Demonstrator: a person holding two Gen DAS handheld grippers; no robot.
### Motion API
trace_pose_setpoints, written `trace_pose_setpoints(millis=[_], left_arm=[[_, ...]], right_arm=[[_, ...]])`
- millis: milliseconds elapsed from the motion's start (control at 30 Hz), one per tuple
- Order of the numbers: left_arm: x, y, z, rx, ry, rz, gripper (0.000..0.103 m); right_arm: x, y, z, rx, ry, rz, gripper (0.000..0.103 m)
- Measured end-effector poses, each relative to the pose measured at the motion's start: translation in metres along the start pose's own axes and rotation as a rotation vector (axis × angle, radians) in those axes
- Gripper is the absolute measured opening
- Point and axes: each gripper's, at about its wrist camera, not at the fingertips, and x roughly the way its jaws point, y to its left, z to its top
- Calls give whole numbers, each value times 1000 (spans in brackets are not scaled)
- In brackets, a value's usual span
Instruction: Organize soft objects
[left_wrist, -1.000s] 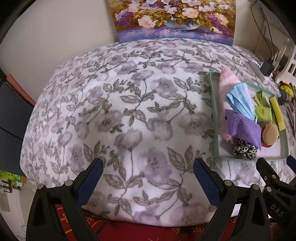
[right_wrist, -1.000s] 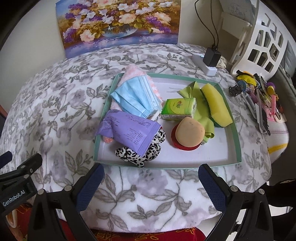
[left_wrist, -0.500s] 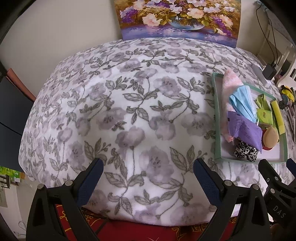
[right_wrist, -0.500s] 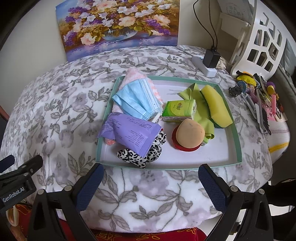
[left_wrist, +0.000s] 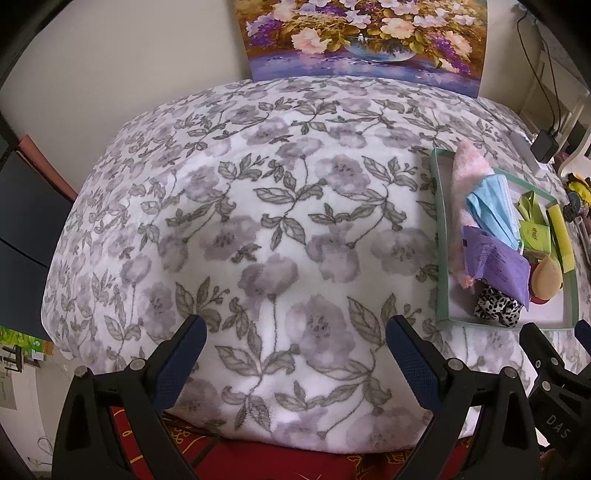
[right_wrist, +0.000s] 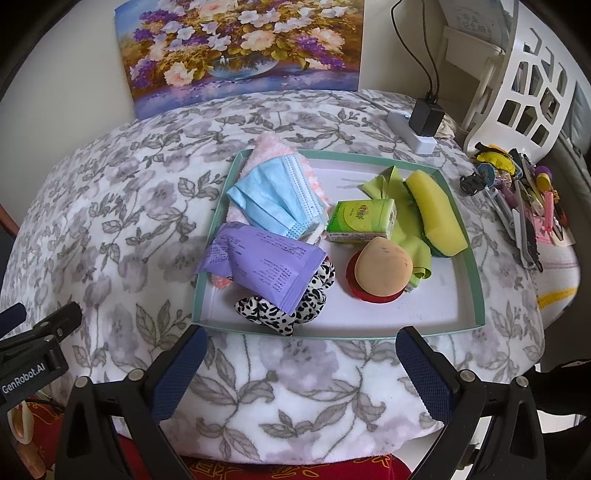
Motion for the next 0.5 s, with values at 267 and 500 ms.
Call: trace_pose_setpoints(millis=[267,500], left_arm=[[2,1,1,-8,2,9,98],[3,4,1,-16,7,11,98]], right_arm=[[2,-2,0,5,5,-1,103],[3,-3,0,6,6,0,103]])
